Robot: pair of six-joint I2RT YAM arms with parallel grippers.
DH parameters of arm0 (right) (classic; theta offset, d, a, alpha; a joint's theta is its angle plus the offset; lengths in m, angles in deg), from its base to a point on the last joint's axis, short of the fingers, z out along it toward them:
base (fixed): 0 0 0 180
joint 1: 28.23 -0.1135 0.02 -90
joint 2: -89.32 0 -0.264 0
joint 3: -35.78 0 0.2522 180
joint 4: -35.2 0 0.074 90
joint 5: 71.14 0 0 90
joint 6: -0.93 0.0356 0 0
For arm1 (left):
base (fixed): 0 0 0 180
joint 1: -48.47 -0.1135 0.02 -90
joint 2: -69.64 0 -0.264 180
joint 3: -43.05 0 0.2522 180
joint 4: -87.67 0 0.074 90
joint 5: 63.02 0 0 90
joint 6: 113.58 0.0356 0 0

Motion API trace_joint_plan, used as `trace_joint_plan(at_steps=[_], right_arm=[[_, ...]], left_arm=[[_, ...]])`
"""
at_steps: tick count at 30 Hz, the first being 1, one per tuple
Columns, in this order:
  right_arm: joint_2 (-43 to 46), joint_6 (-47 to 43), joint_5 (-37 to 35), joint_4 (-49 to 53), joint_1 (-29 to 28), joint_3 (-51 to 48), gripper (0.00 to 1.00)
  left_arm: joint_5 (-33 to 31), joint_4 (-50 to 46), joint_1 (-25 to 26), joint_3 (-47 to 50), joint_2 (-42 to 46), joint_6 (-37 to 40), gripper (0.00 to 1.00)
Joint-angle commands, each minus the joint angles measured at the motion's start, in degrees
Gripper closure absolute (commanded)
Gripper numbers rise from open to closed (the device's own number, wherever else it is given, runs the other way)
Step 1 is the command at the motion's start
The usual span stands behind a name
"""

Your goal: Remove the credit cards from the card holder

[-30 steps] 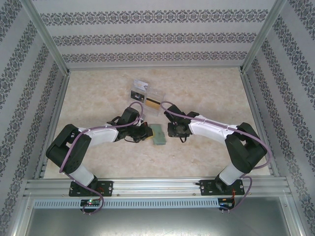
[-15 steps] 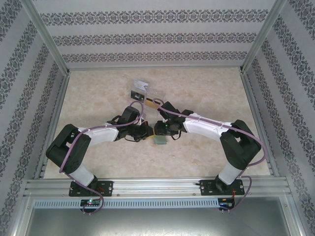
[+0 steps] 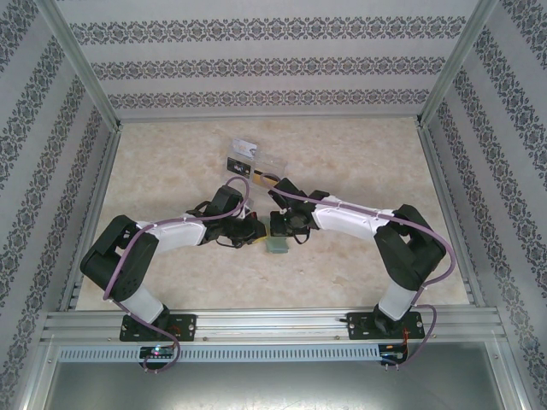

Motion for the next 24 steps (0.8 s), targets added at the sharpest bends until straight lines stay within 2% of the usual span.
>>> trace_joint_plan(at_steps=[1, 9, 17, 24], right_arm=[[0.9, 1.0, -5.5, 4.9, -0.2, -2.0, 1.00], [4.7, 3.4, -9.3, 5.5, 1.6, -7.1, 1.00], [3.9, 4.6, -12.2, 8.2, 2.1, -6.6, 1.00], [4.9, 6.7, -17.8, 11.6, 1.9, -6.2, 1.00]], left_arm=[[-2.1, -1.0, 0.2, -1.1, 1.1, 1.1, 1.00], [-3.9, -4.2, 0.2, -1.4, 1.4, 1.1, 1.00], [-3.9, -4.2, 0.2, -1.4, 1.0, 1.0, 1.00], [-4.5, -5.2, 0.2, -1.3, 0.5, 0.2, 1.00]])
